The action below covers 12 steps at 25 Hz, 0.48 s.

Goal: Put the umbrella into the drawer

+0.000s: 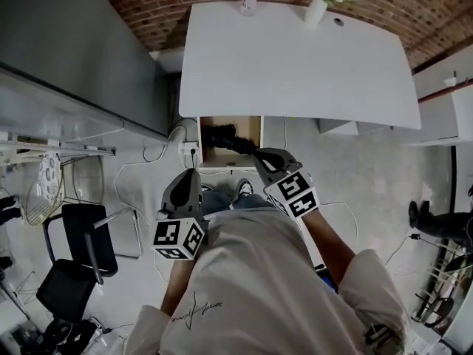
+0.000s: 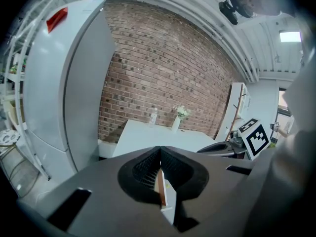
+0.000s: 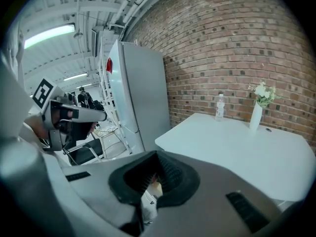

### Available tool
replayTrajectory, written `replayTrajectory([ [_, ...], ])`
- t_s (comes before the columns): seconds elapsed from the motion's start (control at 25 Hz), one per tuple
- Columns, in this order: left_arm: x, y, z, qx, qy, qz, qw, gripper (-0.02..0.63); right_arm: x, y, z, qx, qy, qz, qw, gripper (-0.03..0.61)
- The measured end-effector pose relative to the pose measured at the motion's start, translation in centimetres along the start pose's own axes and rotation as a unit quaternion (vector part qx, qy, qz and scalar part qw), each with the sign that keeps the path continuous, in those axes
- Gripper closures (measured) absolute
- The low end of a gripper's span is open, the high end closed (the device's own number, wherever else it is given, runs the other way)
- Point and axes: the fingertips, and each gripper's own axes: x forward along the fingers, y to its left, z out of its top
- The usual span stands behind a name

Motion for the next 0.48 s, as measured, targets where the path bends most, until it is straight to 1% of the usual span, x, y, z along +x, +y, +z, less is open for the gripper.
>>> replayTrajectory([
  [0.2, -0.5, -0.7, 0.4, -0.001, -0.014, -0.001, 0.9999, 0.598, -1.7, 0.1, 1.2, 0.002, -0.022, -0.005, 1.0, 0.561],
  [0.36, -0.8, -0.6, 1.3, 0.016, -0.032, 0.007, 0.9993, 0.598, -2.9, 0.0, 2.5, 0.012, -0.051, -0.014, 0.999, 0.561],
  [0.48, -1.0, -0.9, 1.8, 0.029, -0.039, 0.01, 0.9988, 0.598, -3.9, -0.1, 3.3, 0.008, -0.07, -0.021, 0.997, 0.561],
])
